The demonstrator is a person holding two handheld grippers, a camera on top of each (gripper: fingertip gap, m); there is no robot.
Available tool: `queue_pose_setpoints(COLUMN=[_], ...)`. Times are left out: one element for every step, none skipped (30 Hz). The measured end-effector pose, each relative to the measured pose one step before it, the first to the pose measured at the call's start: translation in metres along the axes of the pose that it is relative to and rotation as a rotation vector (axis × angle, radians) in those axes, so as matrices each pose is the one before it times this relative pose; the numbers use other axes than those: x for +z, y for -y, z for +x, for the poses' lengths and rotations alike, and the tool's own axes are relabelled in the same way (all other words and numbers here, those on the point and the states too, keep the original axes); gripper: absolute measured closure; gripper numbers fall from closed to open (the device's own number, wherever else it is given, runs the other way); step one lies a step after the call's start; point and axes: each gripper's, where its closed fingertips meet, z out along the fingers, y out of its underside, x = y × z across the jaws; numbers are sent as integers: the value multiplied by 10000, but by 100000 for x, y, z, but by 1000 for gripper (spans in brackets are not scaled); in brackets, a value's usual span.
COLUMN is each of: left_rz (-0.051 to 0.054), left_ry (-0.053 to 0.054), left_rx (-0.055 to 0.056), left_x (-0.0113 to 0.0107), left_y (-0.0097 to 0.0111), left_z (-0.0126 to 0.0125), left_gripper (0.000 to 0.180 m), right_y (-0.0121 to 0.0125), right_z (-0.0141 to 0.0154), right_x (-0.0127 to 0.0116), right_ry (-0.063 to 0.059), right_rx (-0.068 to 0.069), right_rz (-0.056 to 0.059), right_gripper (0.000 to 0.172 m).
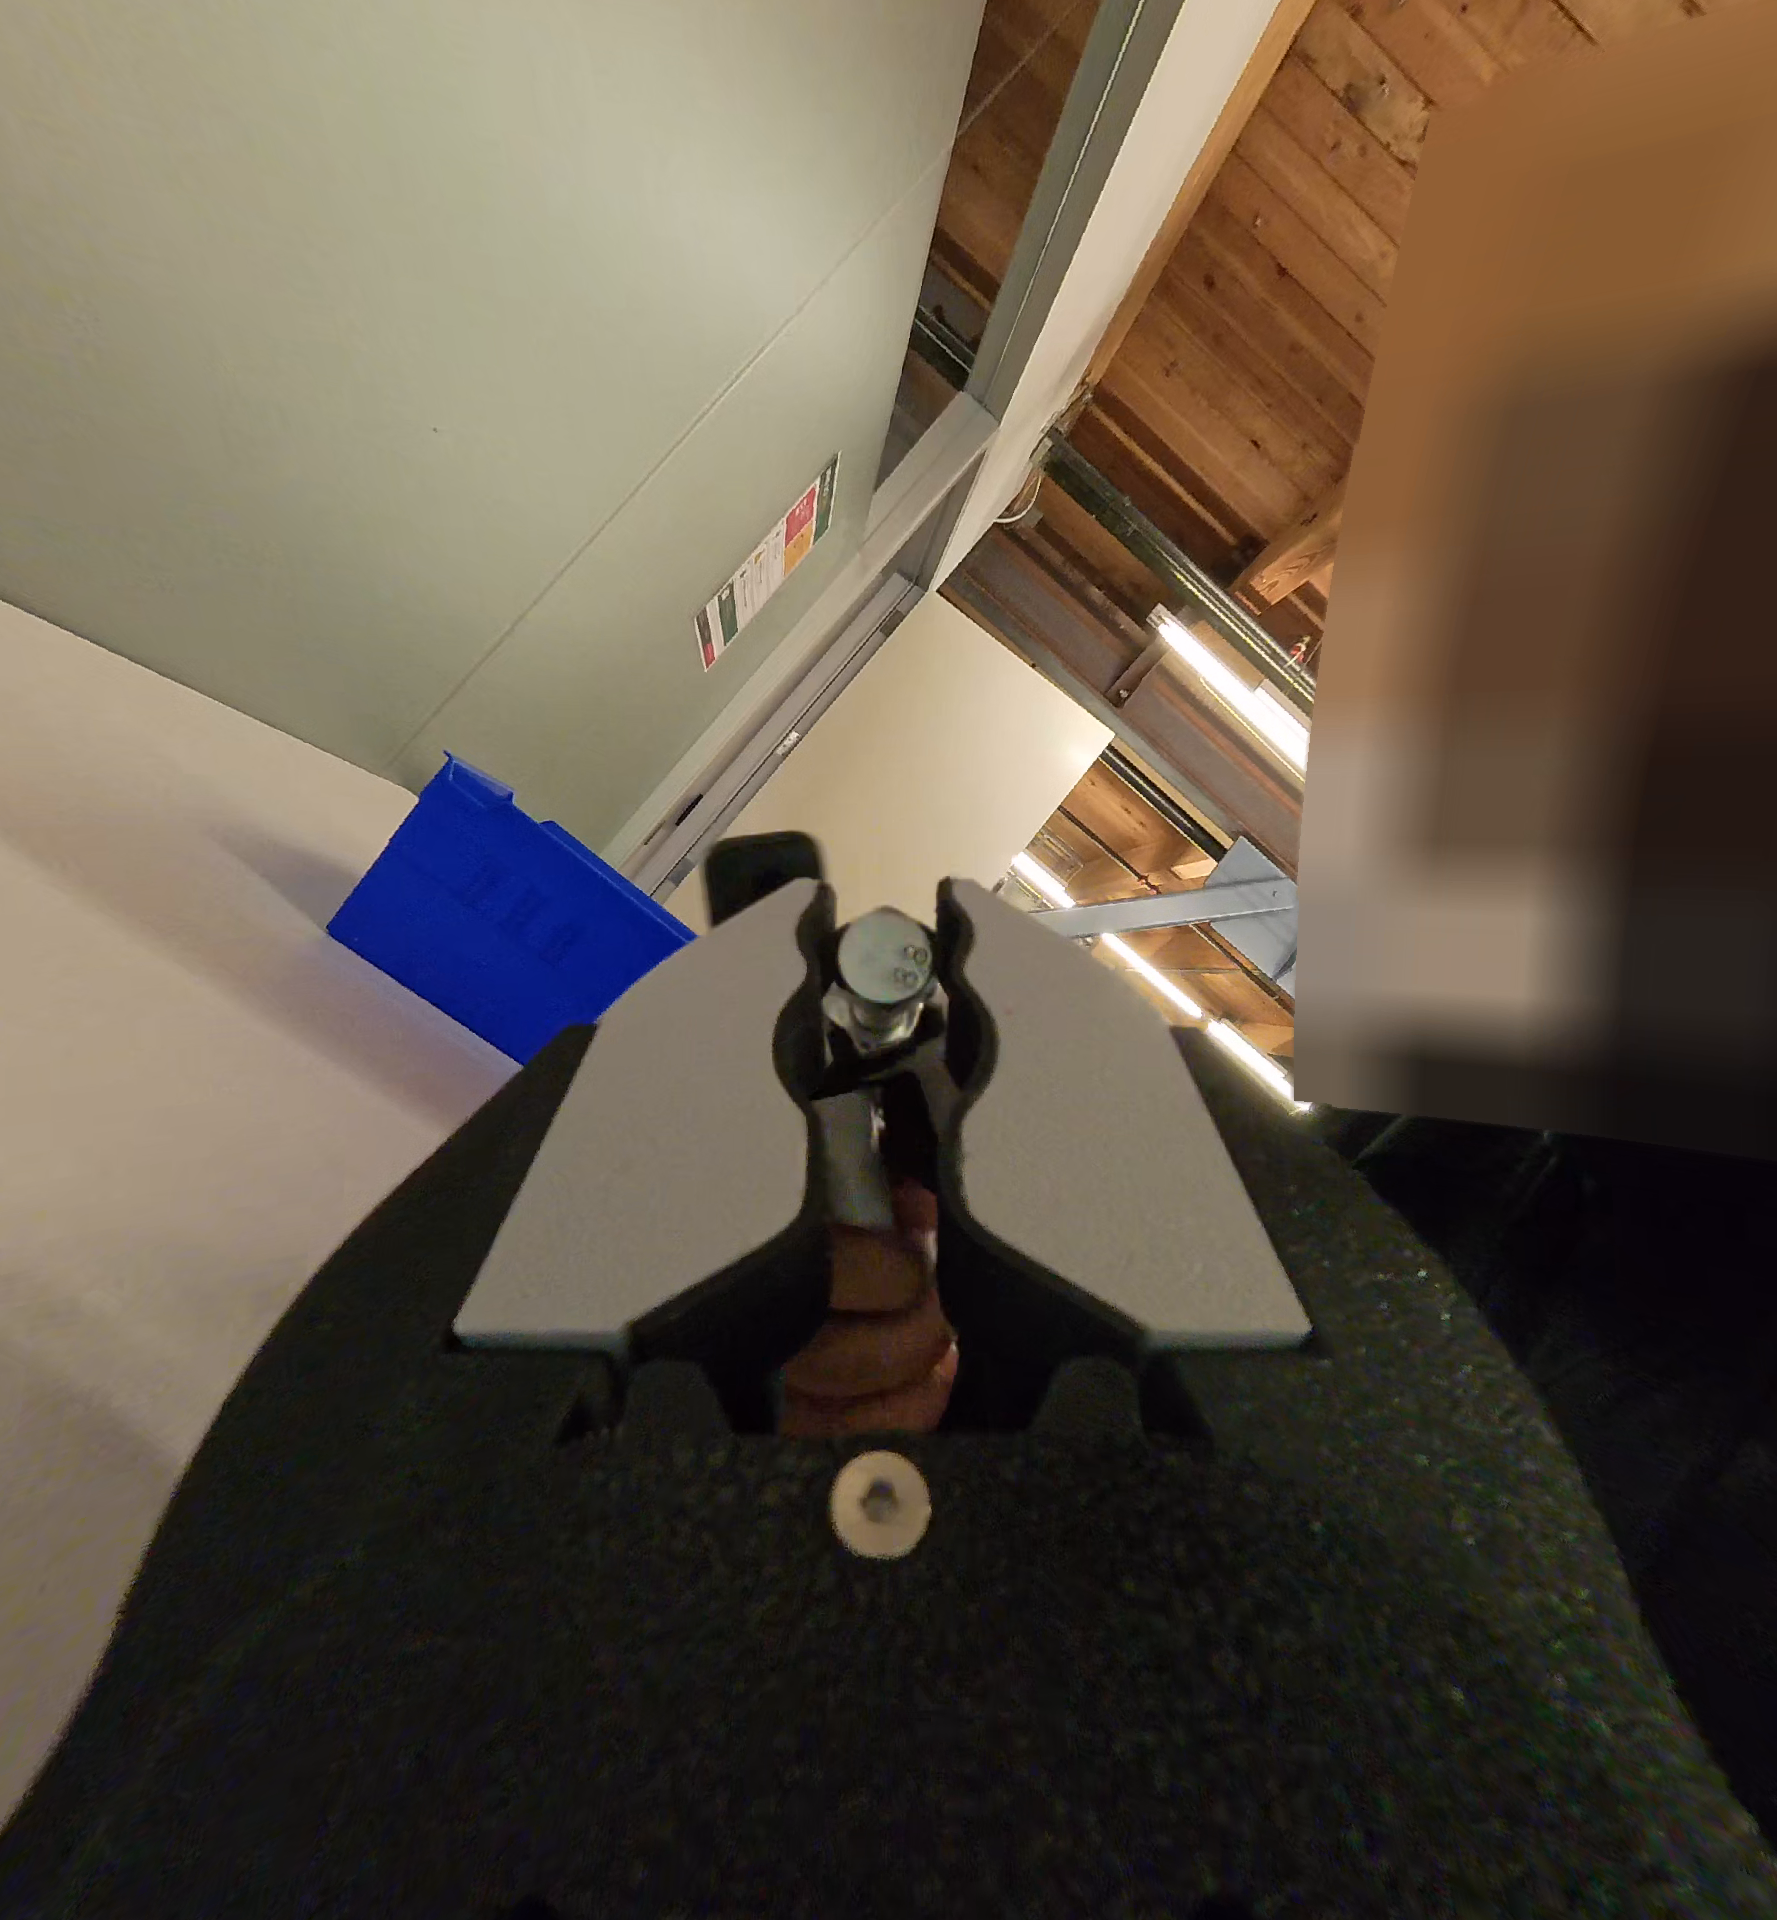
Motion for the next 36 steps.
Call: queue_pose_setpoints(left_rz=[-20, -1, 18, 71, 98, 105, 76, 44, 11, -12, -29, -30, -14, -2, -9, -22, -35, -57, -61, -53, -26, -7, 1, -6, 5, 10, -3, -24, -53, -64, -3, 23, 60, 75, 69, 62], left_ry=[19, -43, 1, 33, 21, 18, 15, 13, 17, 19, 17, 22, 24, 5, -1, -1, -10, -9, -4, -14, -28, -23, -33, -13, -6, -57, -78, -17, 37, 33, 10, -12, 27, 28, 22, 19], left_rx=[53, 34, 4, -34, -72, -96, -79, -46, -10, 15, 18, 8, -1, -20, -25, -15, 1, 20, 48, 49, 39, 10, -29, -42, -40, -25, 6, 24, 24, 31, 51, 18, -22, -49, -61, -48], left_x=[51, 9, -14, -67, -89, -151, -90, -46, -43, -4, 41, 40, 32, 21, 47, 79, 3, 40, 20, 47, 40, 25, -62, 36, 16, -27, -2, 26, 0, 75, 18, -21, -69, -38, -47, -48], left_y=[3, 7, 32, 91, 152, 136, 134, 81, 8, -40, -43, -51, -37, -45, -54, -35, -105, -103, -135, -103, -63, -23, 3, -15, 42, 32, 4, -1, -98, 16, -29, 11, 79, 130, 111, 101], left_z=[-15, 82, 42, -85, -66, 5, -86, -69, -15, 12, -18, -9, -16, -3, -1, -9, 42, 37, 65, 74, 85, 27, 16, -26, -40, 37, 119, 52, -21, -113, 39, 51, -42, -104, -87, -79], left_gripper=[163, 163, 163, 163, 163, 163, 163, 163, 164, 163, 163, 163, 163, 163, 163, 163, 163, 163, 163, 163, 163, 163, 163, 163, 163, 163, 163, 163, 163, 163, 163, 163, 163, 163, 164, 163], right_y=[24, -85, -137, -153, -104, -27, 27, 43, -7, -24, -1, 60, 106, 54, 41, 82, 131, 195, 230, 225, 129, 48, -16, -70, -50, 76, 194, 234, 268, 255, 157, -24, -175, -186, -183, -233], right_z=[11, 144, 176, 113, 123, 201, 330, 511, 454, 212, 12, -261, -452, -544, -440, -298, -83, 155, 353, 381, 139, -36, -44, -30, -65, -85, -24, 95, 119, 97, 169, 139, -49, -155, -188, 5], right_x=[-46, 0, 50, 57, 32, -36, -90, -114, -73, -36, -14, -8, -7, 36, 56, 34, 7, -57, -110, -114, -62, -2, 43, 77, 80, 19, -87, -169, -215, -215, -143, -10, 69, 97, 74, 40], right_ry=[183, -185, -394, -467, -542, -641, -746, -875, -823, -631, -490, -296, -148, -57, -75, -96, -130, -183, -193, -86, 190, 407, 532, 678, 868, 1035, 1075, 946, 709, 361, -78, -322, -351, -351, -403, -582], right_rx=[141, -423, -811, -1081, -1300, -1446, -1518, -1492, -1415, -1332, -1224, -1091, -940, -780, -586, -368, -164, 4, 153, 320, 555, 893, 1294, 1690, 2021, 2200, 2160, 1796, 1166, 434, -235, -749, -1039, -1188, -1346, -1486], right_rz=[91, -14, -119, -194, -188, -143, -97, -95, -132, -128, -97, -53, -24, -64, -78, -48, -14, 34, 72, 62, 25, 19, 31, 19, 37, 122, 208, 246, 275, 273, 161, -31, -192, -212, -194, -220], right_gripper=[152, 149, 139, 136, 132, 129, 126, 122, 122, 122, 122, 122, 122, 122, 122, 123, 125, 132, 142, 153, 154, 154, 154, 154, 154, 154, 154, 154, 154, 154, 153, 144, 136, 129, 125, 125])
